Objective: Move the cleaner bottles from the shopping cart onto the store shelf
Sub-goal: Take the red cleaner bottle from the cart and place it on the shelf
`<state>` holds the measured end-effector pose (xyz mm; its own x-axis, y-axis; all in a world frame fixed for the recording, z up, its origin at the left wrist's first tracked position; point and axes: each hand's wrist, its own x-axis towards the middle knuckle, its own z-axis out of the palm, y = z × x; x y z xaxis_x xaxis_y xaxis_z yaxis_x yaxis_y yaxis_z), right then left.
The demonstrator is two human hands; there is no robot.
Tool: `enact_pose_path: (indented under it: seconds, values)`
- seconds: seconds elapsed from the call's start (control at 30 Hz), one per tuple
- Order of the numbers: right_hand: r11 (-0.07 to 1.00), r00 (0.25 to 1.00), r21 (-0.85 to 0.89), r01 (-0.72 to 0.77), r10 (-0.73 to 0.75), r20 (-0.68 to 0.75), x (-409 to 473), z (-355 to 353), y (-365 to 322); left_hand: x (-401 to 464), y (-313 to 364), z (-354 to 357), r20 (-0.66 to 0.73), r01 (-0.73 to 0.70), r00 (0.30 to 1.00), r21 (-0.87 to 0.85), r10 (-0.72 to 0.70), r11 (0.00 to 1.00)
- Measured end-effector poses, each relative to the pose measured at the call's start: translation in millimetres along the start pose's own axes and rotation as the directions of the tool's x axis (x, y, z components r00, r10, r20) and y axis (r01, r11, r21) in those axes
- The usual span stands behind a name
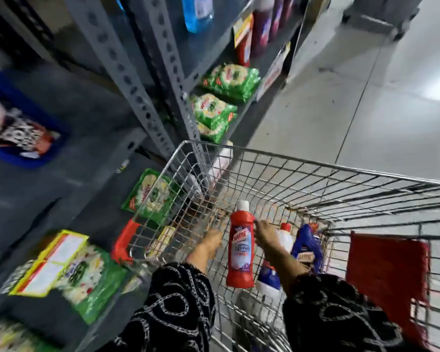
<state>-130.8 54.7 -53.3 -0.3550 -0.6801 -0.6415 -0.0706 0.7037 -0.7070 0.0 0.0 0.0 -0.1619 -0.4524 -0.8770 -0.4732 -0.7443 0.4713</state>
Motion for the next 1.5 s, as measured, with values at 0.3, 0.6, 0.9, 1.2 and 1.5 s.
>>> enact_pose_path:
  seconds: [0.3,0.6,0.9,1.2,1.5]
  values:
    - [0.912,0.966,0.319,-0.257,0.241,0.089,2,34,58,51,-50,21,0.053,0.119,0.992,-0.107,-0.114,0.987]
    - [0.786,0.976,0.579,-0.217,0.163,0.144,-33,36,35,23,-22,2,0.050,0.027,0.999,-0.222,-0.016,0.975]
    - [0.788,0.989,0.609,0.091,-0.142,0.037,-108,-5,-56,-80,20,-44,0.100,-0.218,0.963,-0.249,0.249,0.944]
    - [0.719,0.863,0.575,0.390,-0.504,0.045,-232,7,-155,-231,12,-117,-0.019,-0.567,0.797,-0.367,0.604,0.737]
    - [0.671,0.704,0.608,0.425,-0.667,0.244,-361,137,-187,-366,-103,-243,-0.232,-0.719,0.688,-0.347,0.688,0.602]
